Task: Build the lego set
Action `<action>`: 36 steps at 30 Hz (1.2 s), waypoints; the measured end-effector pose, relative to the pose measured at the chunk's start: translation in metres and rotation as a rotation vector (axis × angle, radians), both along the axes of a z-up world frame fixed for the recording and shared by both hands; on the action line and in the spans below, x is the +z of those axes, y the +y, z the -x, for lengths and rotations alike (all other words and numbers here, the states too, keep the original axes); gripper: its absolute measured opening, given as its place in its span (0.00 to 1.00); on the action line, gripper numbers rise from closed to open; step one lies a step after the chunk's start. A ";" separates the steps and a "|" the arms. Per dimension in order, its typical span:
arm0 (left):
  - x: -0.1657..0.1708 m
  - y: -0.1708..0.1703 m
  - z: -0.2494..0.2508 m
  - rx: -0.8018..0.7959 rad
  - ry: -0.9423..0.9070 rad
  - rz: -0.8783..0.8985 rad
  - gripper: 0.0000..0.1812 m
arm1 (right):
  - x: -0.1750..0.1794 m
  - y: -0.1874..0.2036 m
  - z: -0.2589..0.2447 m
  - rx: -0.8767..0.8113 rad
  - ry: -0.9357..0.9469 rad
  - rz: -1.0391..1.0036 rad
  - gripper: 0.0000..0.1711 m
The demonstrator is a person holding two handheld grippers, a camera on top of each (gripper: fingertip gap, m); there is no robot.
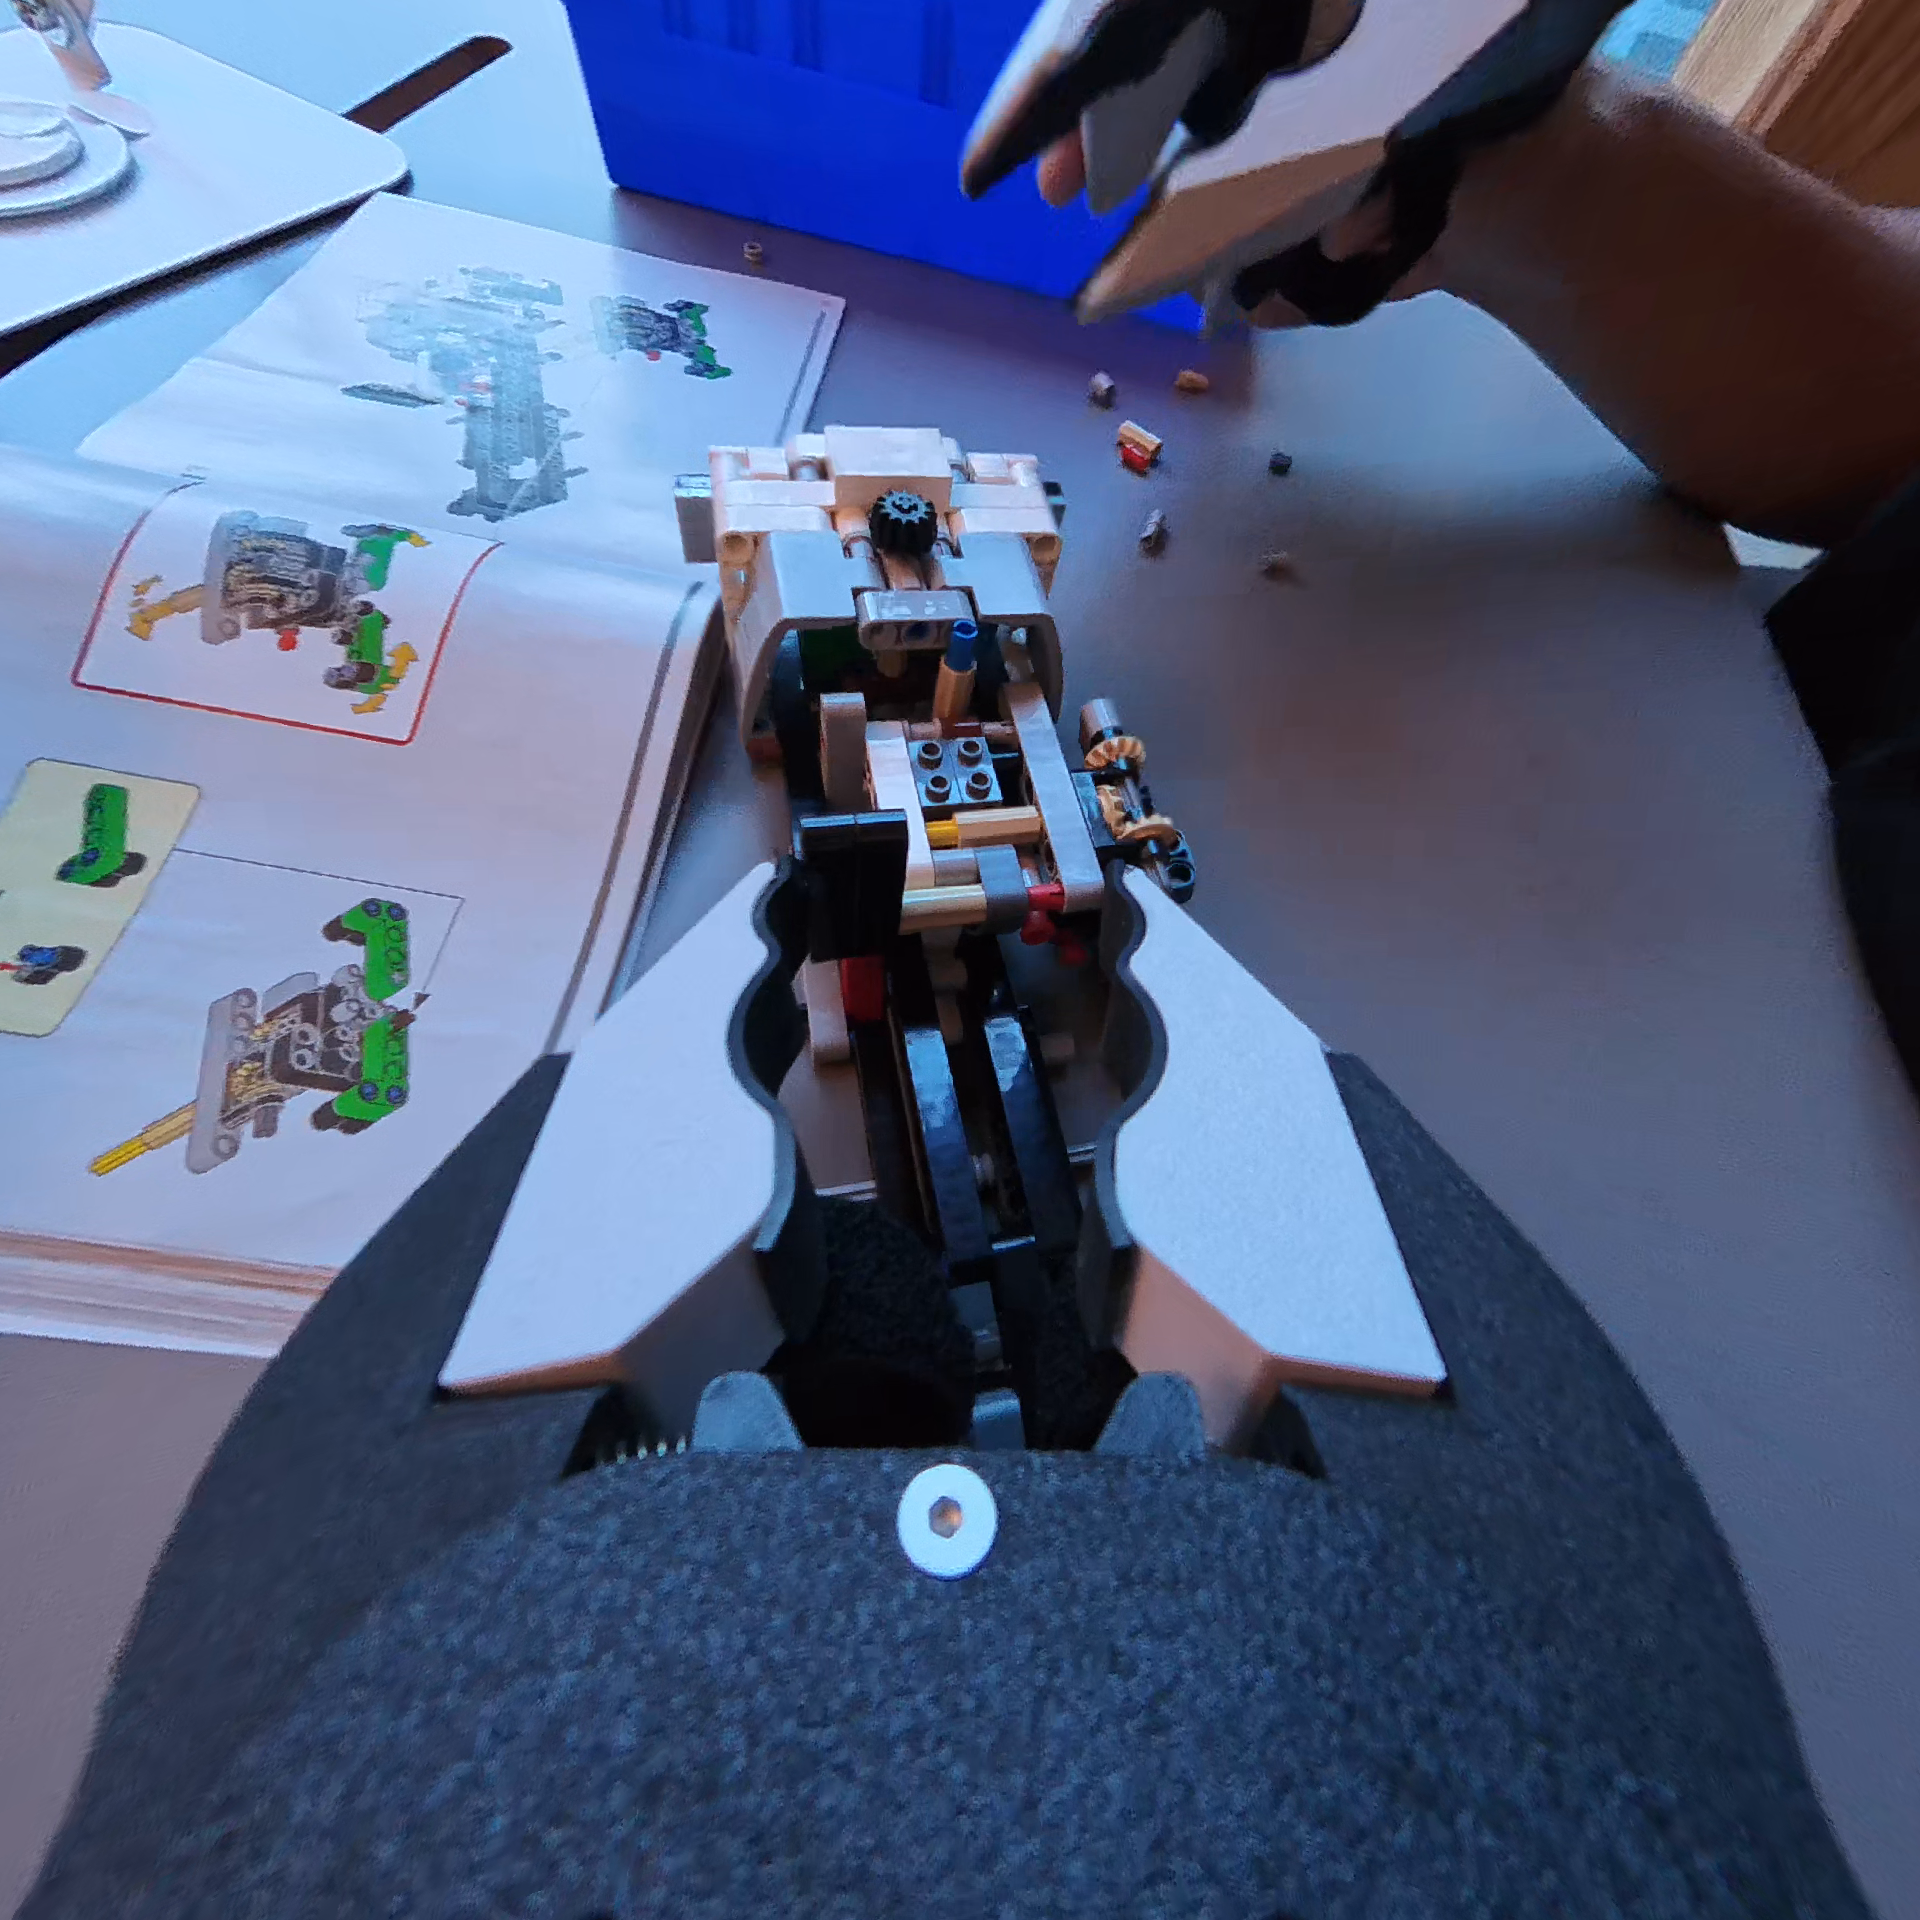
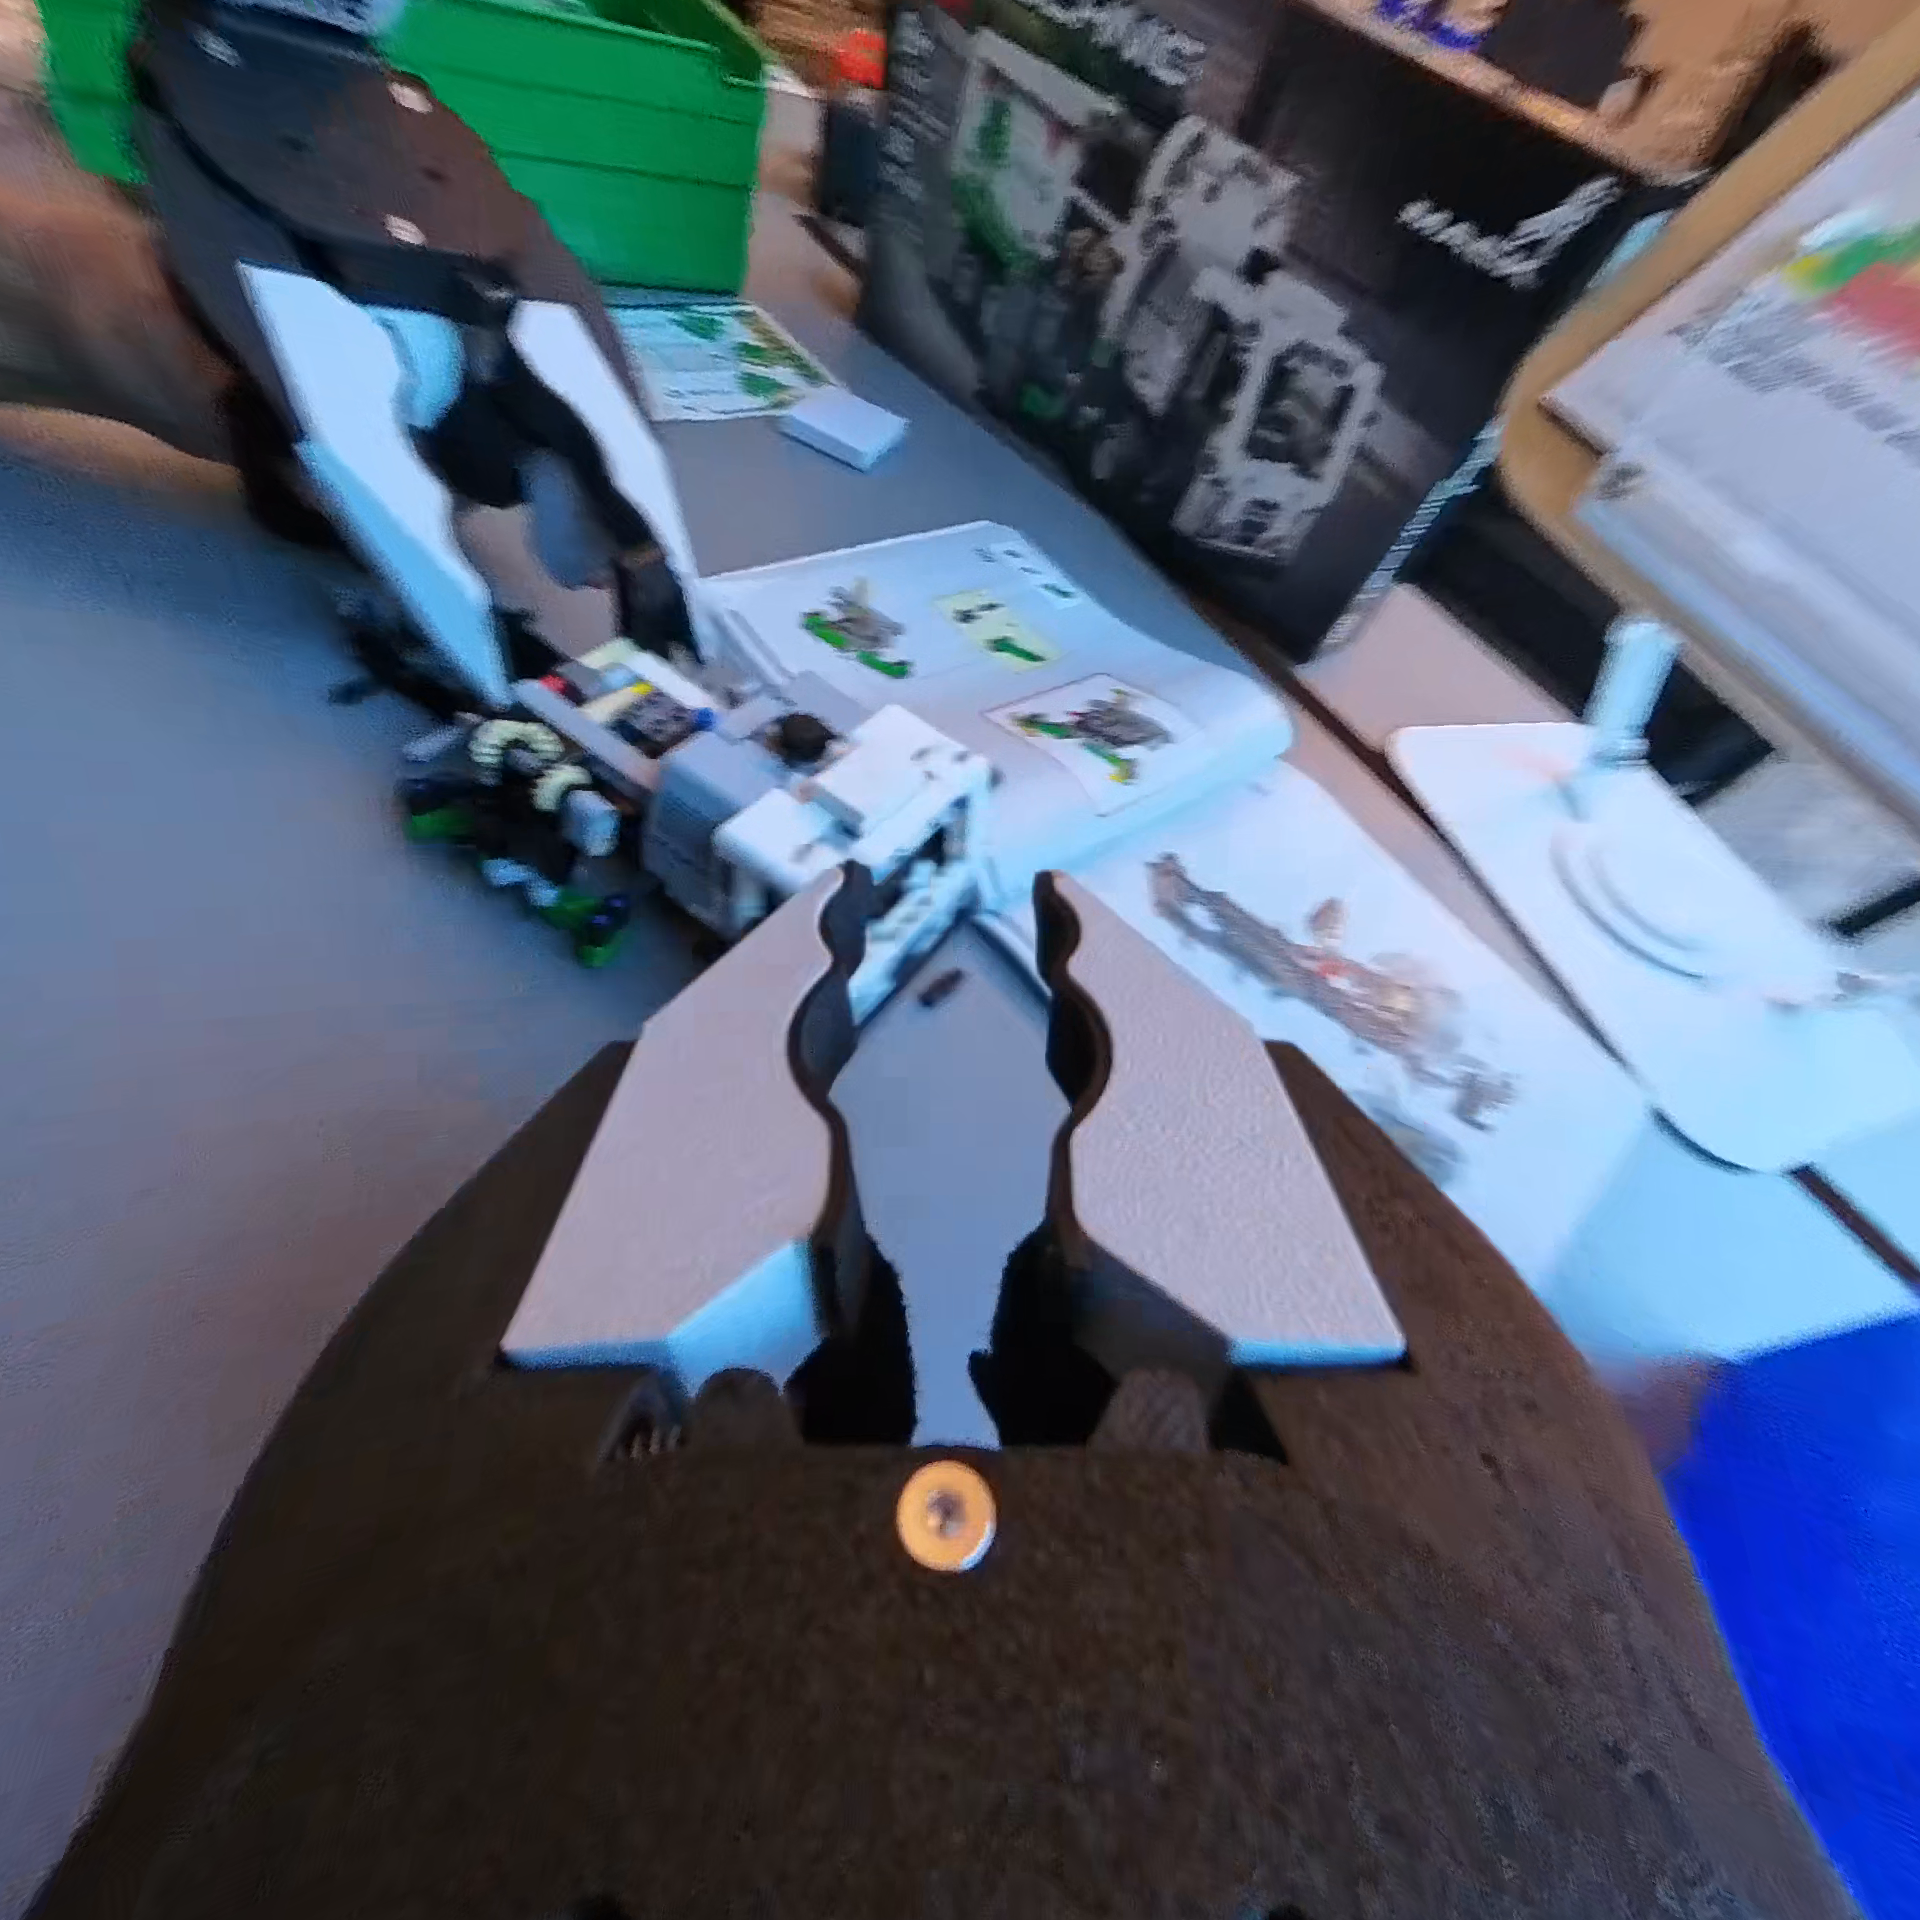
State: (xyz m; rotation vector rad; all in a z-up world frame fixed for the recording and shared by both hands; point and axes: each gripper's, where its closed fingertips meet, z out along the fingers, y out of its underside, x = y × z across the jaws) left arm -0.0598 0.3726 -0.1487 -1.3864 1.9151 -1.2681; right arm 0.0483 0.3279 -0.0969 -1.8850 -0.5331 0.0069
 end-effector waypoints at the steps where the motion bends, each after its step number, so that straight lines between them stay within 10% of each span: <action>1: 0.000 0.002 0.000 0.005 -0.002 -0.007 0.30 | -0.005 -0.001 0.010 0.054 0.038 0.036 0.18; 9: 0.000 0.006 0.002 0.003 -0.001 0.015 0.30 | -0.041 -0.022 0.084 0.239 0.137 0.245 0.23; 36: 0.000 -0.016 0.007 -0.055 0.013 0.015 0.30 | -0.078 -0.014 0.107 -0.020 0.371 0.403 0.30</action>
